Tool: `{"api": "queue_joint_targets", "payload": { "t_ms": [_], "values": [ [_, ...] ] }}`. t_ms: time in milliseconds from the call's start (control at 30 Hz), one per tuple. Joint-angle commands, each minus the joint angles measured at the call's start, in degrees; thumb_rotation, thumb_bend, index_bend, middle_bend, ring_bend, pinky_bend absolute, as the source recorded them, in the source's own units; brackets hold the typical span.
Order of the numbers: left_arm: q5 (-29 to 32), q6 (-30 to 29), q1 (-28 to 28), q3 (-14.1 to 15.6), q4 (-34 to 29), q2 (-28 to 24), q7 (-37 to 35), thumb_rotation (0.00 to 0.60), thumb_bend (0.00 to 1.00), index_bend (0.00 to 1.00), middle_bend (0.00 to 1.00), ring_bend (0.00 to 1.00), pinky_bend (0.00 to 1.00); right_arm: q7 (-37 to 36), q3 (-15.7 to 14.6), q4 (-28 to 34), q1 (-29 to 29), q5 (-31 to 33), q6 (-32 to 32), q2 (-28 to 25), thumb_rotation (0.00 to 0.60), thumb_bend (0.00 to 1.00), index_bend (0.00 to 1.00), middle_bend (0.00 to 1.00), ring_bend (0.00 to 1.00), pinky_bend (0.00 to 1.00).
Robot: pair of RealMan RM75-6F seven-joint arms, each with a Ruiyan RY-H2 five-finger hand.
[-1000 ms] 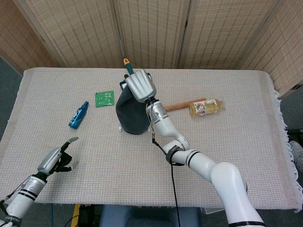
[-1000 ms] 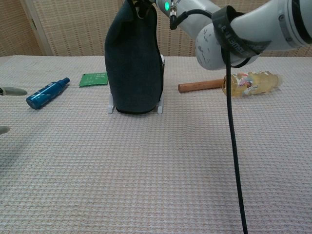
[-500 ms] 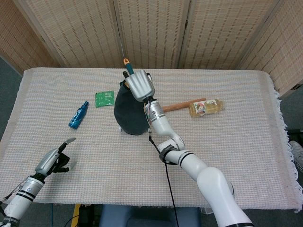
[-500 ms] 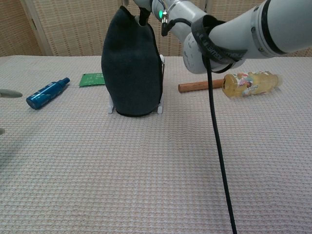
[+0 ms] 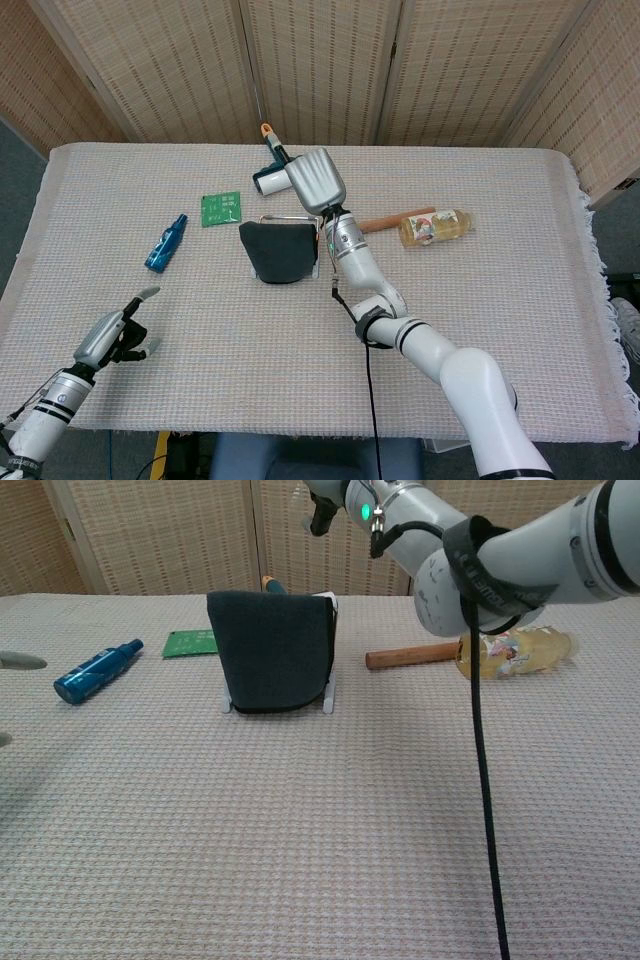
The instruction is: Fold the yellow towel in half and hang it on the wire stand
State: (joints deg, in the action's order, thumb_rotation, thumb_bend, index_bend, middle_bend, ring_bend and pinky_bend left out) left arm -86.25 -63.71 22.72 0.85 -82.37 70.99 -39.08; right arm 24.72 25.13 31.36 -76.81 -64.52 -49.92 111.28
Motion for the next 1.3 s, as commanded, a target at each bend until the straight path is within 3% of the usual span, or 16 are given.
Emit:
{"api": "queue_joint_targets", "payload": {
  "t_ms": [33,267,400,567,733,800,1033,1133,1300],
  "values": [
    [0.1,-1.2,-0.1,-0.7,0.2,0.2,2.8,0.6,0.41,0.08,0.95,0.88,0.85,0.2,-1.9,9.5,5.9,-0.5,-3.4,-5.6,0.6,0.43,0.0,0.91,1.0,1.0],
    [0.7,-2.8,0.0,-2.1,0.0,0.2,9.6,0.6,0.41,0.16,0.83,0.75,0.81,2.4,-4.7,28.8,15.5,-0.2,-7.7,-16.9,0.6,0.43,0.01,0.89,1.0,1.0],
    [1.4,-3.6,0.1,-3.0,0.2,0.3,14.6,0.6,0.41,0.19,0.77,0.66,0.71,3.6,-6.6,39.3,20.6,0.0,-10.2,-23.4,0.6,0.43,0.04,0.88,1.0,1.0],
    [2.0,-5.5,-0.4,-3.8,0.3,0.6,20.7,0.6,0.41,0.21,0.67,0.56,0.58,2.4,-9.3,48.2,26.7,0.0,-13.2,-29.5,0.6,0.45,0.1,0.85,0.97,1.0],
    [2.7,-7.4,-1.2,-4.3,0.1,0.7,25.2,0.6,0.41,0.22,0.6,0.51,0.54,-0.5,-13.0,53.9,32.9,-1.1,-16.0,-34.2,0.6,0.45,0.14,0.77,0.86,0.99],
    [3.0,-7.9,-1.6,-4.5,0.0,0.7,26.3,0.6,0.41,0.23,0.59,0.5,0.53,-2.4,-14.2,55.4,35.1,-2.0,-17.1,-35.3,0.6,0.45,0.16,0.74,0.82,0.92],
    [3.7,-11.8,-3.6,-4.7,-0.2,1.3,34.5,0.6,0.39,0.22,0.54,0.46,0.48,-11.2,-19.6,58.2,43.4,-6.7,-21.0,-39.3,0.6,0.45,0.19,0.57,0.6,0.53],
    [4.4,-13.7,-4.7,-5.0,-1.0,1.6,38.3,0.6,0.37,0.21,0.5,0.41,0.45,-14.6,-21.7,58.5,47.0,-8.8,-23.5,-40.4,0.6,0.45,0.19,0.46,0.47,0.43],
    [4.7,-15.7,-6.2,-5.0,-3.9,1.2,41.7,0.6,0.36,0.18,0.41,0.32,0.41,-18.2,-24.1,58.5,52.7,-11.2,-28.1,-41.2,0.6,0.45,0.19,0.34,0.31,0.35]
  ]
}}
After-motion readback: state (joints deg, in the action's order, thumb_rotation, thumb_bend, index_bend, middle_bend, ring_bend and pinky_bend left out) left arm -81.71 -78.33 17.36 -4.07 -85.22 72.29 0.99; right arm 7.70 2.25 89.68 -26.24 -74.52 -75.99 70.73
